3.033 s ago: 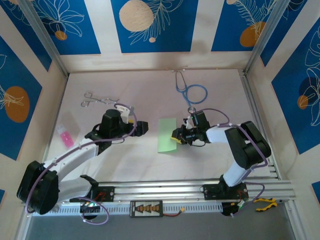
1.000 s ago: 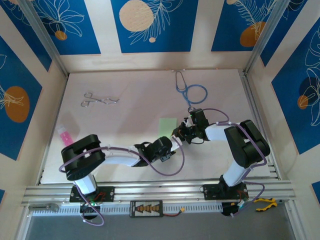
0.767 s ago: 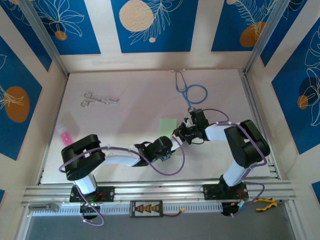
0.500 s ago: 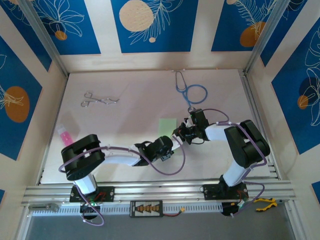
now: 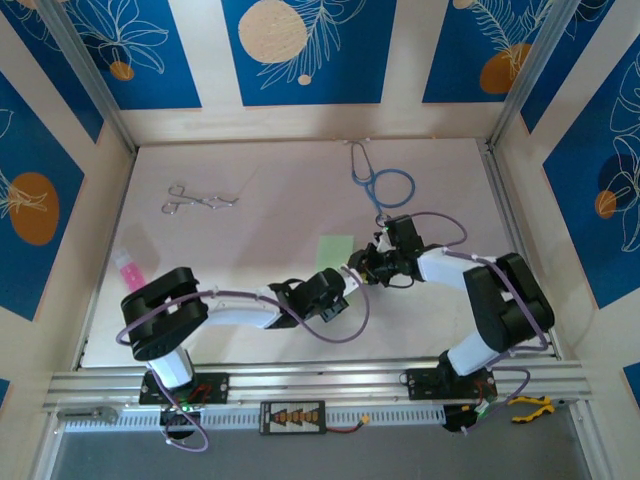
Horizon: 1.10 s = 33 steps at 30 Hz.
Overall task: Fold a paper plane with a square sheet of paper (pick it up from the middle)
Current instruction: Fold the triangle a second time at the center of the table.
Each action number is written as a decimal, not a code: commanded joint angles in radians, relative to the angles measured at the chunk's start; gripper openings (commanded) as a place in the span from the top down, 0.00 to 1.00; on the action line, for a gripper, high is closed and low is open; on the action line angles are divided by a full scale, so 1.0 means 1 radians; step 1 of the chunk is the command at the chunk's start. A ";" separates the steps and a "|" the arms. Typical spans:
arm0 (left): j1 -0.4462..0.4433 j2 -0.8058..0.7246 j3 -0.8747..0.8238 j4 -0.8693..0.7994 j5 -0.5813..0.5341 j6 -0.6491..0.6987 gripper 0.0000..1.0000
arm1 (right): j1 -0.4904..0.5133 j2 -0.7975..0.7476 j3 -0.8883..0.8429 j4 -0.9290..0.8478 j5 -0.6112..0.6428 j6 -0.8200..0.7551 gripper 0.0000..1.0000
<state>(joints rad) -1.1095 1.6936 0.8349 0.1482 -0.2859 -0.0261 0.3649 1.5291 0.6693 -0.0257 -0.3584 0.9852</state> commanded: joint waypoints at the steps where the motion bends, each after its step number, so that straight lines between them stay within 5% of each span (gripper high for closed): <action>1: 0.043 -0.043 0.028 -0.040 0.113 -0.117 1.00 | -0.022 -0.078 0.007 -0.140 0.079 -0.062 0.64; 7: 0.084 -0.055 0.056 -0.092 0.184 -0.209 1.00 | -0.066 -0.210 -0.057 -0.194 0.100 -0.079 0.63; 12: 0.113 -0.050 0.088 -0.123 0.260 -0.295 1.00 | -0.062 -0.256 -0.100 -0.179 0.064 -0.079 0.77; 20: 0.131 -0.034 0.080 -0.065 0.311 -0.432 1.00 | 0.006 -0.250 -0.158 -0.090 0.053 -0.007 0.94; 33: 0.130 -0.030 0.061 -0.039 0.299 -0.495 1.00 | 0.109 -0.134 -0.150 0.010 0.051 0.065 0.98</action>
<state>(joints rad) -0.9874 1.6646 0.8986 0.0906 0.0002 -0.5007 0.4541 1.3750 0.5083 -0.0380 -0.3019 1.0199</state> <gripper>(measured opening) 0.048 0.057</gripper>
